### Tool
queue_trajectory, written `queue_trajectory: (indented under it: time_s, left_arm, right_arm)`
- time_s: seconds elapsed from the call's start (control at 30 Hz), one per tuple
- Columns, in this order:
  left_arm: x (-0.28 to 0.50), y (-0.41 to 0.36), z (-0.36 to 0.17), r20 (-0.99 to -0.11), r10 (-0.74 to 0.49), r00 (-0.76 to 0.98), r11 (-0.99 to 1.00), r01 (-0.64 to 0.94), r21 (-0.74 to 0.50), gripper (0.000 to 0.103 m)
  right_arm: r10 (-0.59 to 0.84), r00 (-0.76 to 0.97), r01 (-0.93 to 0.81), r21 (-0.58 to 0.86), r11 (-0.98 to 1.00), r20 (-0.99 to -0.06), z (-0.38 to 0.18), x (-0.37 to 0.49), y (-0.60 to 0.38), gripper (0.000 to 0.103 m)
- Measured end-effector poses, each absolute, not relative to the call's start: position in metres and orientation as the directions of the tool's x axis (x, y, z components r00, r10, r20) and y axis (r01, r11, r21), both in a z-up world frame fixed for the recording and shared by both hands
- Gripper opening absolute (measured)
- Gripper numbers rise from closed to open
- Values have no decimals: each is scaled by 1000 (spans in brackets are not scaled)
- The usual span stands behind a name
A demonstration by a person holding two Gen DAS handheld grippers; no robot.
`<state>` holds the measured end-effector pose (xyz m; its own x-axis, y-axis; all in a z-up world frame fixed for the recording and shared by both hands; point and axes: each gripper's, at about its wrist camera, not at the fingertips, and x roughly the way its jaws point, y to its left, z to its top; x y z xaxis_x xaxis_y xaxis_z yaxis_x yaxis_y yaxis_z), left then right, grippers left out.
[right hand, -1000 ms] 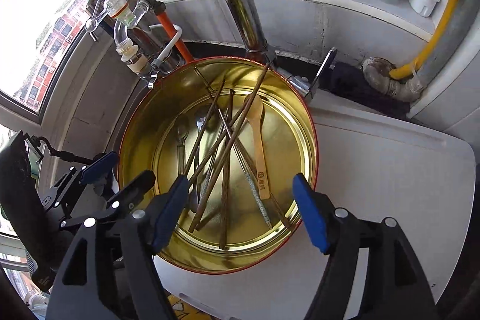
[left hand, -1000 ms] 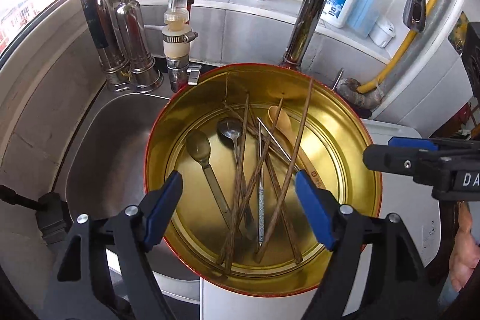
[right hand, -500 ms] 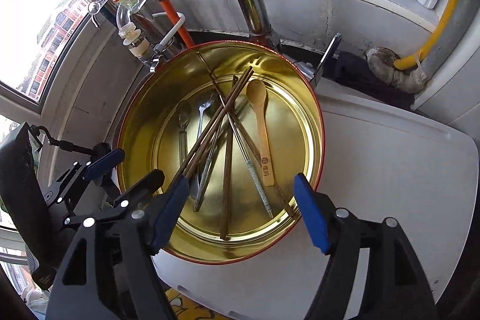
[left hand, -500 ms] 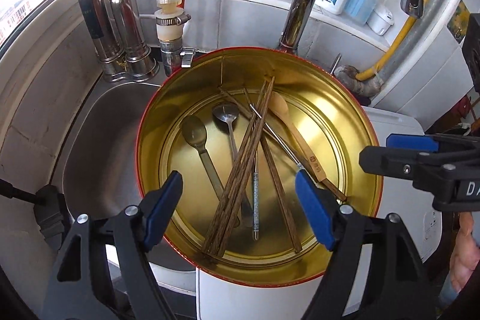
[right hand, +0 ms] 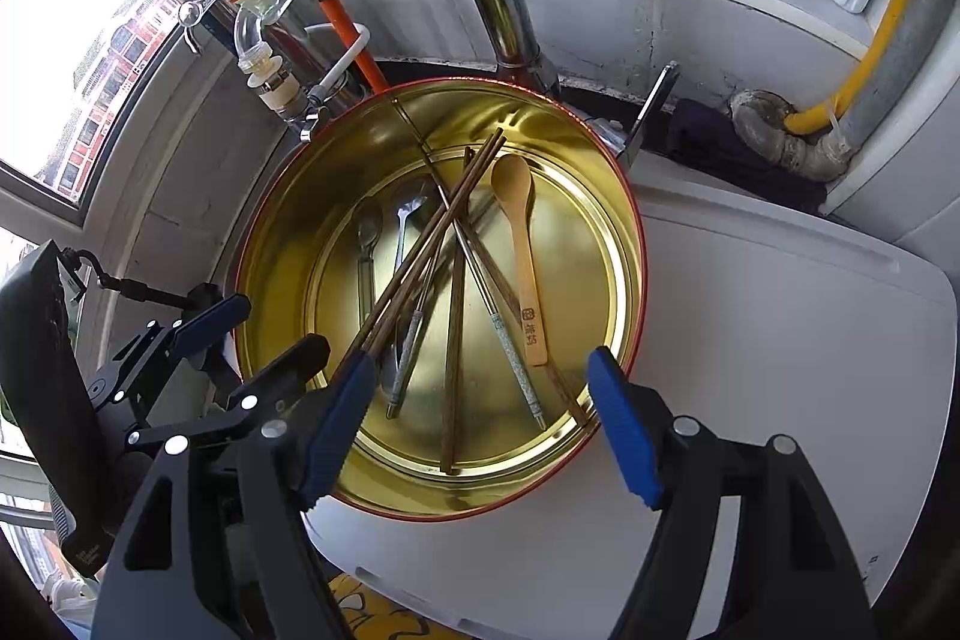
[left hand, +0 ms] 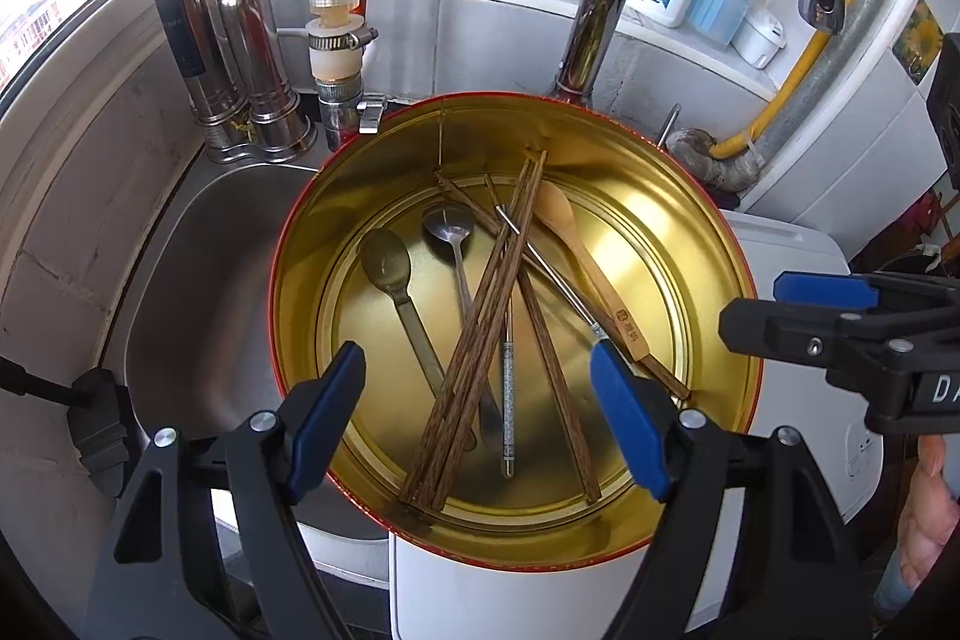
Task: Organize utensils
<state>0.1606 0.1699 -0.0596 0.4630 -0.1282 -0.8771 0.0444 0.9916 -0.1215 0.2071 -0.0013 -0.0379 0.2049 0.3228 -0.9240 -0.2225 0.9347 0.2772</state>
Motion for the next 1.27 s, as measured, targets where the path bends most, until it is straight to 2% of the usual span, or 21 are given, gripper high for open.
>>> queue_trajectory:
  time_s: [0.47, 0.63, 0.7, 0.9, 1.1, 1.23, 1.27]
  left_arm:
    - [165, 175, -64, -881, -148, 450, 987, 17, -157, 76]
    - [163, 183, -62, -849, -156, 506, 982, -15, -190, 76]
    - [162, 185, -60, -831, -153, 535, 981, -21, -194, 82]
    - [149, 181, -45, -755, -87, 650, 993, -7, -121, 86]
    - [135, 153, -36, -778, -78, 624, 996, 17, -86, 86]
    - [104, 90, -31, -751, -191, 632, 980, 167, -109, 86]
    - [95, 69, -33, -752, -240, 613, 967, 216, -133, 86]
  right_arm:
    - [326, 197, -223, 282, 933, -925, -39, 206, -2, 75]
    - [321, 202, -227, 275, 934, -925, -38, 204, -1, 75]
    - [319, 202, -224, 273, 935, -926, -38, 203, -2, 75]
    - [320, 200, -208, 279, 937, -926, -41, 197, -9, 75]
    - [377, 205, -169, 346, 923, -903, -45, 176, -45, 75]
    - [472, 235, -54, 474, 879, -850, -50, 150, -117, 76]
    - [500, 263, -15, 514, 857, -825, -50, 140, -143, 81]
